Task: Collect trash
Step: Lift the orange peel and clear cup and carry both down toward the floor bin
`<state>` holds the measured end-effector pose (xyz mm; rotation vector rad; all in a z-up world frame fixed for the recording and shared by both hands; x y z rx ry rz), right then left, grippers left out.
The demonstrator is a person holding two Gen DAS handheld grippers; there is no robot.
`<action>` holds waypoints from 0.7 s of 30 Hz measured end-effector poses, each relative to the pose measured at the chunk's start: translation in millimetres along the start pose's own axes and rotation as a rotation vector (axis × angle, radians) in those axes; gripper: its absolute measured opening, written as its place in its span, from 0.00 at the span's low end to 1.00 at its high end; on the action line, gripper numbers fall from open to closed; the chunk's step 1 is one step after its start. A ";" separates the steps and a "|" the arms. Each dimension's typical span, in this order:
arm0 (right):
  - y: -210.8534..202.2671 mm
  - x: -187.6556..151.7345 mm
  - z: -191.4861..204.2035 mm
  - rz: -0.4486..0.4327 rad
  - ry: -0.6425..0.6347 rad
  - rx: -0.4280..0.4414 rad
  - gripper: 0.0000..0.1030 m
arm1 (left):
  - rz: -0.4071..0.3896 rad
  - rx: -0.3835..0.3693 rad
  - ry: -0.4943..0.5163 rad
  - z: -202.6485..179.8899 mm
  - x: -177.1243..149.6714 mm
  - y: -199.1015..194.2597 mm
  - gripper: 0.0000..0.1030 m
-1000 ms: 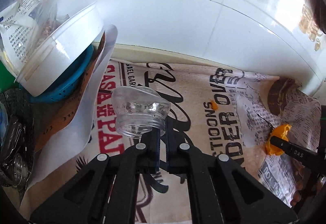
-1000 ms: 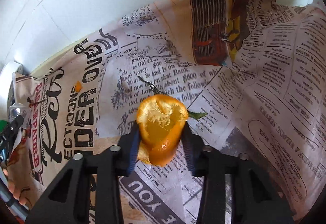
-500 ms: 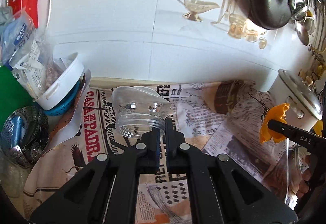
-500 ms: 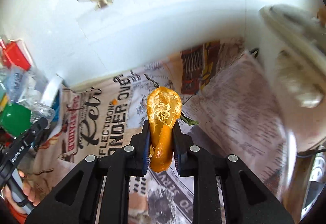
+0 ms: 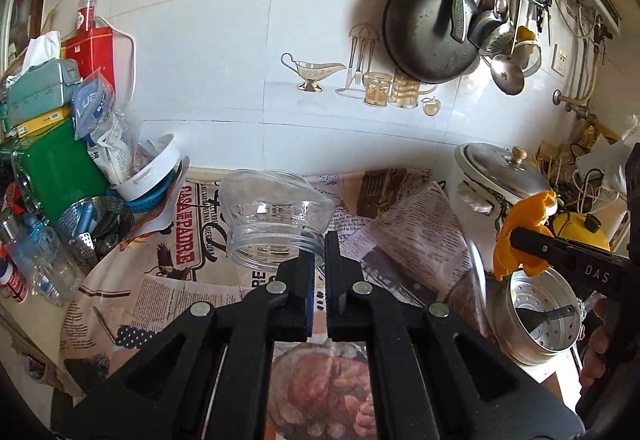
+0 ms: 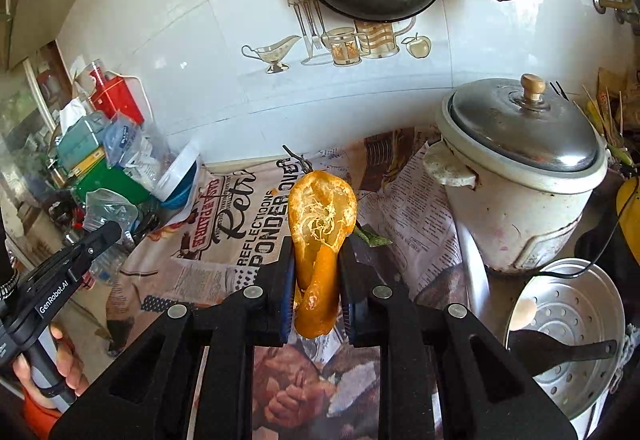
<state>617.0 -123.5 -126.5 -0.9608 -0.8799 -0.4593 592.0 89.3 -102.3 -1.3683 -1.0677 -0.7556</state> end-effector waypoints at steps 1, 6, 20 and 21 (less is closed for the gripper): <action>-6.9 -2.6 2.3 -0.001 0.001 0.007 0.17 | -0.003 0.001 0.002 -2.4 -2.2 -8.2 0.03; -40.3 -20.5 15.3 -0.004 -0.002 0.019 0.17 | -0.001 -0.014 -0.012 -7.6 -19.4 -50.1 0.03; -118.8 -114.3 91.2 -0.005 0.045 -0.016 0.17 | 0.024 -0.098 0.016 26.0 -87.2 -174.4 0.03; -122.4 -120.9 98.4 -0.001 0.048 -0.017 0.17 | 0.025 -0.102 0.020 30.3 -93.0 -185.6 0.03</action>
Point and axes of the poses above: each gripper's, at about its wrist camera, not at the fingertips, and y roughly the way its jaws point, z to its left, x to its top, the point moved 4 cm from there along y, roughly the way its jaws point, and after that the axes turned 8 degrees about -z, right-handed, at the moved point
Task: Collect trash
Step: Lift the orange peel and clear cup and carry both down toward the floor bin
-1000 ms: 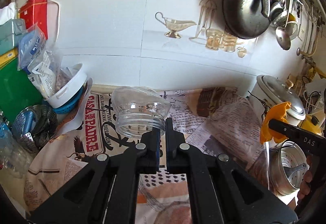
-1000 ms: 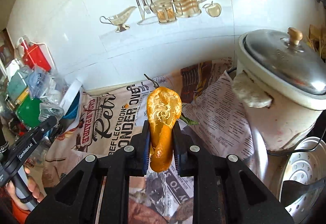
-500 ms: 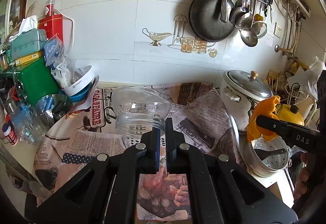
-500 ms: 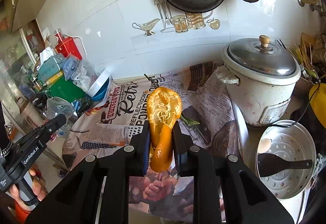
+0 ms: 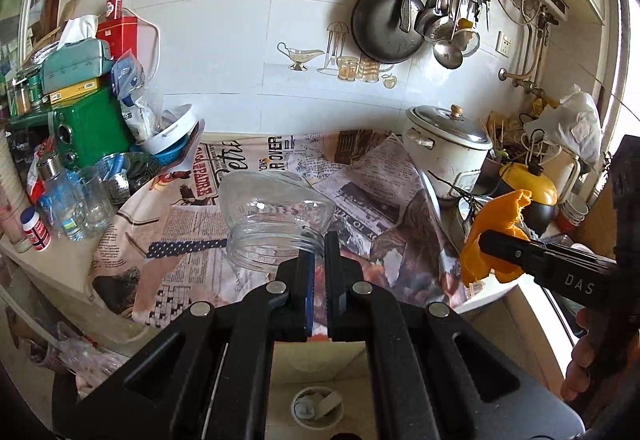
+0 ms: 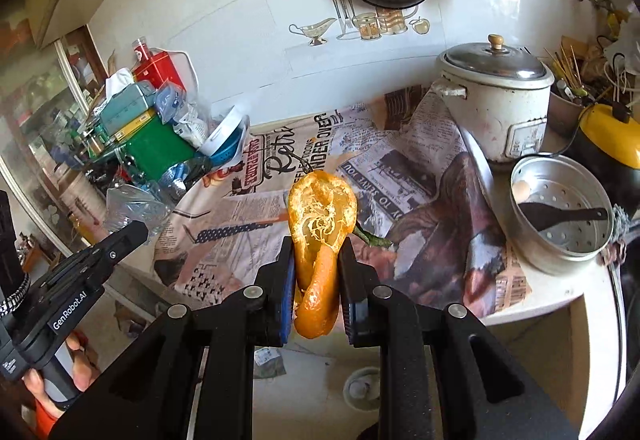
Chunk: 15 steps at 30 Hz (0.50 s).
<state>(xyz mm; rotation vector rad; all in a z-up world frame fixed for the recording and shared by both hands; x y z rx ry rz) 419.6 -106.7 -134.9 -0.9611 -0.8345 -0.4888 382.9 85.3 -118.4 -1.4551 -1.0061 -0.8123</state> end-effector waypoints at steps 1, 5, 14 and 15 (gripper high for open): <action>-4.5 -7.5 7.2 0.001 -0.002 0.002 0.17 | 0.004 -0.002 0.007 2.2 -5.0 -9.0 0.03; -21.1 -34.0 32.8 0.012 0.003 0.003 0.17 | 0.036 0.002 0.028 11.7 -25.6 -37.7 0.03; -26.6 -74.1 54.6 0.083 -0.017 0.014 0.17 | 0.143 0.024 0.038 23.9 -74.2 -51.1 0.03; -25.2 -80.2 54.8 0.094 -0.012 0.019 0.17 | 0.158 0.024 0.028 24.1 -82.3 -48.4 0.03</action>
Point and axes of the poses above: each gripper's, at about its wrist camera, not at the fingertips, and y roughly the way its jaws point, z to its left, x to its top, the point moved 4 cm from there along y, roughly the way its jaws point, and after that the axes turned 8 degrees about -z, right-handed, at the moved point
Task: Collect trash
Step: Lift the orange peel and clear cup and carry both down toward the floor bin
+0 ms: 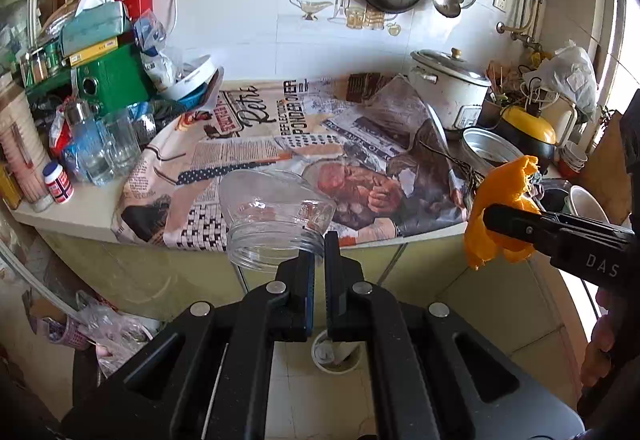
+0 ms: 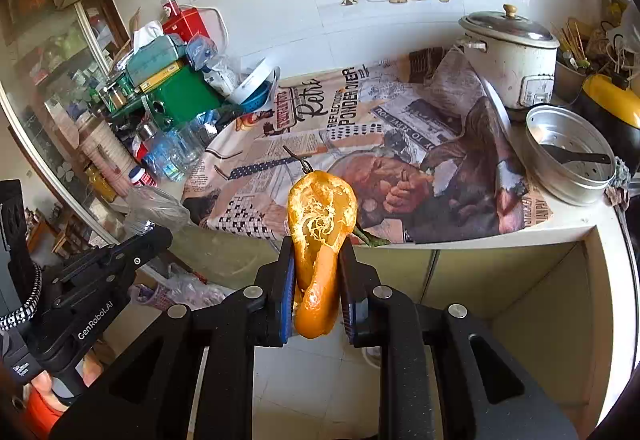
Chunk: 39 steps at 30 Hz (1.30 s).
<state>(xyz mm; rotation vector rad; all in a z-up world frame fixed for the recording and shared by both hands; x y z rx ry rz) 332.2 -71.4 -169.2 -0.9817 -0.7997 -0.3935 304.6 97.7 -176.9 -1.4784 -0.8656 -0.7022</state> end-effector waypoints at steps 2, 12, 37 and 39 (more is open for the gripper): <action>7.3 -13.6 -4.4 0.025 0.004 -0.001 0.17 | 0.030 0.002 -0.019 -2.1 -16.3 9.4 0.03; 63.2 -103.7 -59.6 0.200 0.063 -0.010 0.18 | 0.191 0.003 -0.078 -30.6 -110.0 88.7 0.03; 269.5 -303.6 -183.5 0.466 0.160 -0.085 0.19 | 0.451 -0.007 -0.185 -10.9 -343.5 323.8 0.03; 284.7 -313.8 -184.3 0.470 0.158 -0.073 0.20 | 0.460 -0.007 -0.201 -6.1 -358.1 336.2 0.03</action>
Point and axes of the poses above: each gripper's, at about its wrist camera, not at the fingertips, and y roughly the way its jaws point, z to its left, x to its top, the point moved 4 cm from there along y, roughly the way its jaws point, and after that the axes turned 8 degrees about -z, right-handed, at the moved point
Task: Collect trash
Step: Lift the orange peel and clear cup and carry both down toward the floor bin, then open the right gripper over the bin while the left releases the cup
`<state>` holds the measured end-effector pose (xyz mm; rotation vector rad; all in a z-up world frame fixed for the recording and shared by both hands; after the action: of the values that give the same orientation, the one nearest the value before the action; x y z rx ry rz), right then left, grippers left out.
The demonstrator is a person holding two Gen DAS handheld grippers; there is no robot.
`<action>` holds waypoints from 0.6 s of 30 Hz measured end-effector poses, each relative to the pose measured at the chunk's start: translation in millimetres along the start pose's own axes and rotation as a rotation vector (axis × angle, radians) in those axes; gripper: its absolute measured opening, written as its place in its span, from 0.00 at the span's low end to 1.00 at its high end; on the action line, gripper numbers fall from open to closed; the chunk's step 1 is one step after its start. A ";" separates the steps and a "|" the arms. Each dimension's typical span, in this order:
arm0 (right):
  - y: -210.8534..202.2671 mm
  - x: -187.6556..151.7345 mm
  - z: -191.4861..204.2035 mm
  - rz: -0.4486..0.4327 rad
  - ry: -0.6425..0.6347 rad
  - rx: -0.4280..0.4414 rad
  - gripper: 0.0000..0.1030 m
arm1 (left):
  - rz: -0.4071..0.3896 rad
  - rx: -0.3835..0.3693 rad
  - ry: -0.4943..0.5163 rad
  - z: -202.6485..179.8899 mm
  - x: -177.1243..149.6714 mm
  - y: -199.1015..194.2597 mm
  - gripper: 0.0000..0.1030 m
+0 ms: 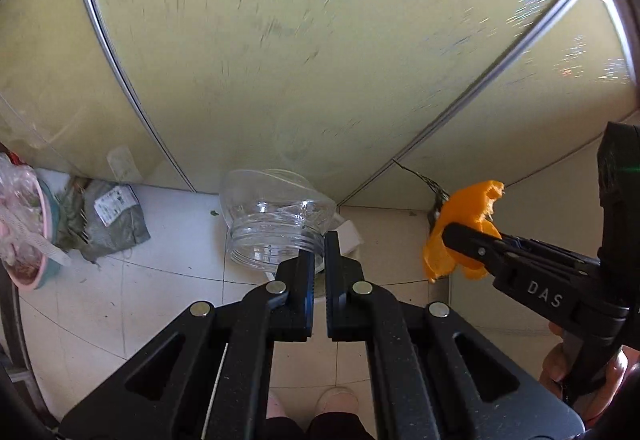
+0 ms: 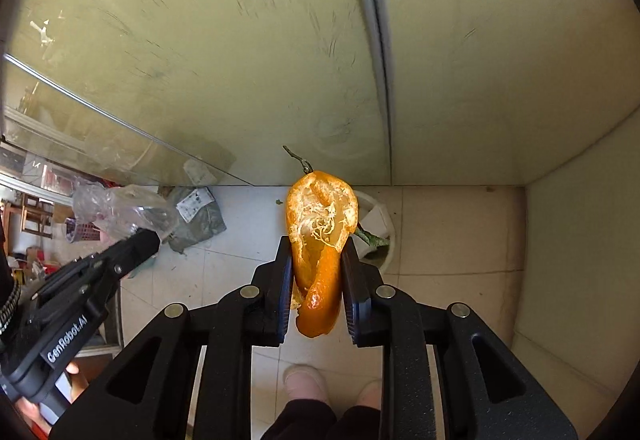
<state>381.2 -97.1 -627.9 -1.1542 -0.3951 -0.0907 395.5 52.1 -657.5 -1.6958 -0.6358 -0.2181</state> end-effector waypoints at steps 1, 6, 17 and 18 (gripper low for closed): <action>9.5 -2.3 0.7 0.005 -0.006 0.008 0.20 | 0.003 -0.002 -0.007 3.5 -2.9 7.4 0.03; 32.3 -2.7 -1.8 -0.005 -0.016 0.015 0.30 | 0.015 -0.025 -0.008 10.7 -13.4 35.5 0.03; 34.9 -1.6 -22.1 0.011 0.022 -0.018 0.40 | 0.087 -0.083 0.029 -7.9 -24.5 72.1 0.02; 33.2 -0.1 -24.0 0.009 0.021 -0.021 0.40 | 0.094 -0.085 0.032 -11.2 -24.3 74.1 0.02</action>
<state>396.3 -105.2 -665.1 -1.1750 -0.3713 -0.0996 416.1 27.1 -729.3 -1.7963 -0.5272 -0.2077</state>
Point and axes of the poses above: each gripper's, at about its wrist camera, not at the fingertips, and y roughly the way its jaws point, z to its left, x to its top, the point moved 4 cm from there along y, roughly the way its jaws point, and after that the axes turned 8 degrees about -z, right-handed, at the moved point
